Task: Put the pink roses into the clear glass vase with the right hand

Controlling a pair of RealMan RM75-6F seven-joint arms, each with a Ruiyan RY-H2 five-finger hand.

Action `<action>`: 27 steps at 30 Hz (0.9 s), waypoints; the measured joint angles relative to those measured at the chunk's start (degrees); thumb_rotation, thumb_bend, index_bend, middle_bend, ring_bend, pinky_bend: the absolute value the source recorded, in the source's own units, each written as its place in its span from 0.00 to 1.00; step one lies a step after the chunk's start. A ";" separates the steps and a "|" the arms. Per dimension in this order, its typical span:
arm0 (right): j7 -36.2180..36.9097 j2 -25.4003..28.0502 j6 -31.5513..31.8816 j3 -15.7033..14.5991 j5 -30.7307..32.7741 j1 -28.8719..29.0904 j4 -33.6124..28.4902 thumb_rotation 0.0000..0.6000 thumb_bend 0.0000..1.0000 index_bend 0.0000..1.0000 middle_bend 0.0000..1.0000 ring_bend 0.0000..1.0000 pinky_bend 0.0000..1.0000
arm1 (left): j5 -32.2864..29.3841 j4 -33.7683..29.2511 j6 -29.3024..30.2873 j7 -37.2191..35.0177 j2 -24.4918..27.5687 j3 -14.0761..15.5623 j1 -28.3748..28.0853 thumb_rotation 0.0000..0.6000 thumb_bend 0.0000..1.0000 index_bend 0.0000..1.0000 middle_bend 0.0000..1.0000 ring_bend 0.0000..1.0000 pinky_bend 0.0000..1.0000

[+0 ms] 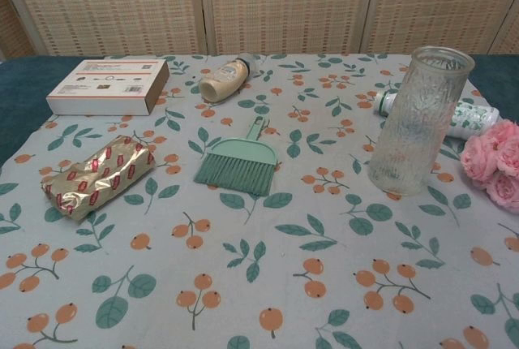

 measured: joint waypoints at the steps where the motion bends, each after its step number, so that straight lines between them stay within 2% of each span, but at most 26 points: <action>1: 0.02 0.03 0.04 -0.02 -0.07 -0.02 -0.01 1.00 0.12 0.00 0.03 0.00 0.03 | 0.10 0.14 -0.27 -0.15 -0.03 0.12 -0.11 1.00 0.36 0.00 0.00 0.00 0.29; 7: 0.15 0.21 -0.23 -0.11 0.02 -0.04 0.10 1.00 0.12 0.00 0.04 0.00 0.04 | 0.28 0.16 -0.97 0.13 -0.20 0.46 -0.49 1.00 0.35 0.00 0.00 0.00 0.29; 9: -0.10 0.37 -0.68 0.02 0.75 0.03 -0.11 1.00 0.12 0.00 0.08 0.04 0.08 | 0.57 0.04 -0.92 0.03 -0.19 0.51 -0.57 1.00 0.35 0.00 0.00 0.00 0.29; 11: -1.09 0.43 -0.99 0.39 1.81 0.13 -0.26 1.00 0.12 0.01 0.22 0.22 0.23 | 0.92 0.19 -0.88 -0.07 -0.22 0.58 -0.67 1.00 0.36 0.00 0.00 0.00 0.29; 13: -2.74 0.11 -1.03 0.96 2.60 0.27 -0.07 1.00 0.10 0.04 0.43 0.49 0.48 | 1.30 0.40 -0.82 -0.27 -0.29 0.72 -0.74 1.00 0.36 0.00 0.00 0.00 0.29; 16: -5.34 -0.66 -1.75 1.50 3.71 0.77 0.88 1.00 0.04 0.06 0.58 0.69 0.69 | 1.93 0.56 -0.55 -1.03 -0.22 0.93 -0.75 1.00 0.36 0.00 0.00 0.00 0.29; 20: -7.39 -1.04 -4.65 1.59 4.71 1.98 2.79 1.00 0.00 0.10 0.63 0.79 0.82 | 2.20 0.60 0.74 -1.99 -0.02 0.88 -0.36 1.00 0.36 0.00 0.00 0.00 0.29; 27: -8.92 -2.74 -13.44 2.67 8.43 6.42 8.86 1.00 0.00 0.19 0.70 0.89 0.92 | 1.43 0.63 1.35 -3.28 0.13 0.35 0.03 1.00 0.36 0.00 0.00 0.00 0.29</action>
